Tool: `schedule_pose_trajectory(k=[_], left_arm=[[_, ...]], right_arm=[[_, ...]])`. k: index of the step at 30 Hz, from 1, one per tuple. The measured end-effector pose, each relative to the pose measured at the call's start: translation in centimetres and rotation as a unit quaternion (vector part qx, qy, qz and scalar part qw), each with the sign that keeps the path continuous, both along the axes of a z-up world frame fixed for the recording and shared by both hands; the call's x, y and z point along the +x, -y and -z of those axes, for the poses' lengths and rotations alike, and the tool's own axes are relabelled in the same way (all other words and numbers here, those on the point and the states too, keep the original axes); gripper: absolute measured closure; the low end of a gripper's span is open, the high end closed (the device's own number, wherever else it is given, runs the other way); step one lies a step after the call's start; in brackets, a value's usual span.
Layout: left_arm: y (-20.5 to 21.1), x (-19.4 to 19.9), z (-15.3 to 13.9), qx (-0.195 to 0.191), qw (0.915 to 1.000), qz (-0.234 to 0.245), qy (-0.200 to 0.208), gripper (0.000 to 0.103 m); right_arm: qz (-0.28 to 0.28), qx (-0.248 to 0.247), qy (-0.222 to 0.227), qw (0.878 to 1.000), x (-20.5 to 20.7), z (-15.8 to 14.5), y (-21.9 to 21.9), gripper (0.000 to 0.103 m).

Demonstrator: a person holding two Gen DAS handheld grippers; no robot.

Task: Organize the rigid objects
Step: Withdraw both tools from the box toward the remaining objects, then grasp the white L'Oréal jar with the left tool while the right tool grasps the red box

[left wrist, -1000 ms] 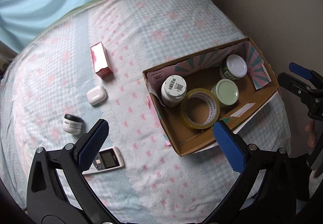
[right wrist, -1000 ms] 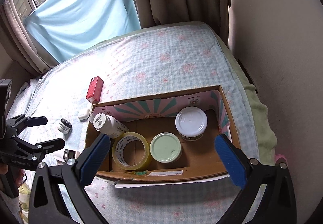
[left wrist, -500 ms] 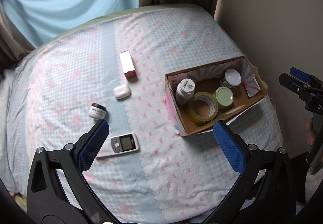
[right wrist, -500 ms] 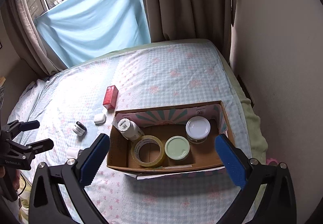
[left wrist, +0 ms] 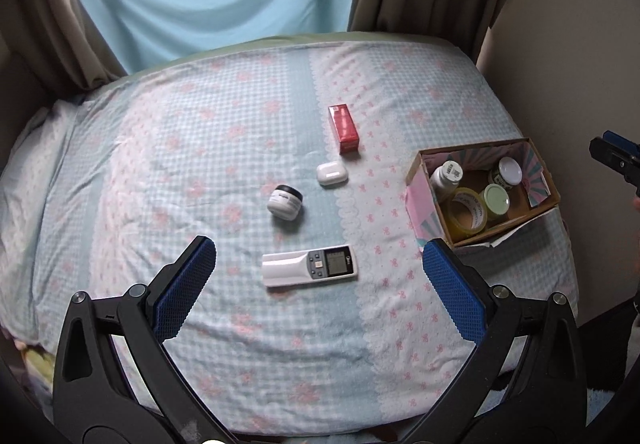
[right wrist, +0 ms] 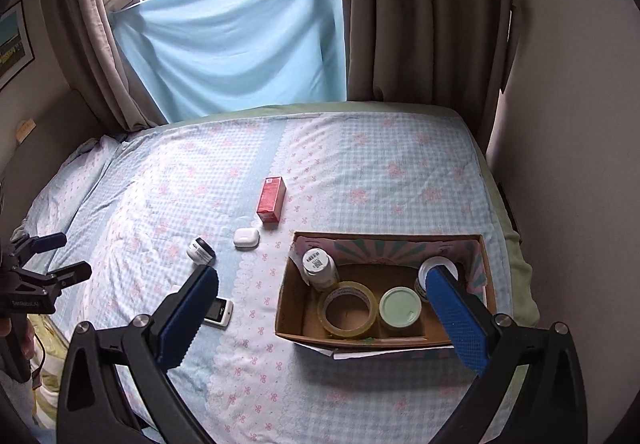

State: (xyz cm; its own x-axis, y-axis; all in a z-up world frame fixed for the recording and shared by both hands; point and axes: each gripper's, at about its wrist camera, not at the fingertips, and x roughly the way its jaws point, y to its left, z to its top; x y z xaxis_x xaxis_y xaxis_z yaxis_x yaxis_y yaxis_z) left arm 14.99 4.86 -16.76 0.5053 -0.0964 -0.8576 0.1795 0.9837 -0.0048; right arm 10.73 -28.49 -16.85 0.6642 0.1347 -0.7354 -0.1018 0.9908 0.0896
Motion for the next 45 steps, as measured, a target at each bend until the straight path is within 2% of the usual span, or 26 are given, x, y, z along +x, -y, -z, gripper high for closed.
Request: schedule_pose_trajectory(k=[6,9,17,22,28,34,39,42,45], left_arm=[[-4.3,2.3,0.6,0.004,0.9999,0.008,-0.011,0.0],[-5.9,4.2,1.5,0.003,0.9994,0.015,-0.031,0.0],[-8.0,10.7,6.5,-0.023,0.9932,0.025,-0.111,0.0],[-7.6,14.6,10.6,-0.019,0.9895,0.025,-0.141,0.0],[-6.0,18.9,16.3,-0.018,0.9835,0.014,-0.179,0.0],[-4.1,21.4,23.3,-0.01,0.9749,0.005,-0.222,0.0],[-3.1,22.4,28.1,0.01,0.9671,0.015,-0.254,0.001],[-2.7,22.4,29.8,0.02,0.9633,0.023,-0.267,0.005],[-2.4,22.5,30.8,0.026,0.9614,0.026,-0.273,0.009]], right_arm=[[0.006,0.003,0.005,1.0,2.2,-1.7,-5.2,0.0],[0.009,0.001,-0.001,1.0,4.4,-2.0,-7.8,0.0],[-0.002,0.0,-0.066,0.998,13.0,-0.1,-12.9,0.0],[-0.023,-0.006,-0.128,0.992,19.2,4.2,-14.7,0.0],[-0.043,0.001,-0.195,0.98,26.6,11.1,-15.6,0.0],[-0.055,-0.022,-0.257,0.965,32.9,18.7,-16.8,0.0],[-0.058,-0.037,-0.311,0.948,36.0,24.5,-18.0,0.002],[-0.057,-0.045,-0.33,0.941,36.8,26.6,-18.6,0.002],[-0.052,-0.047,-0.349,0.935,37.0,28.4,-18.9,0.008]])
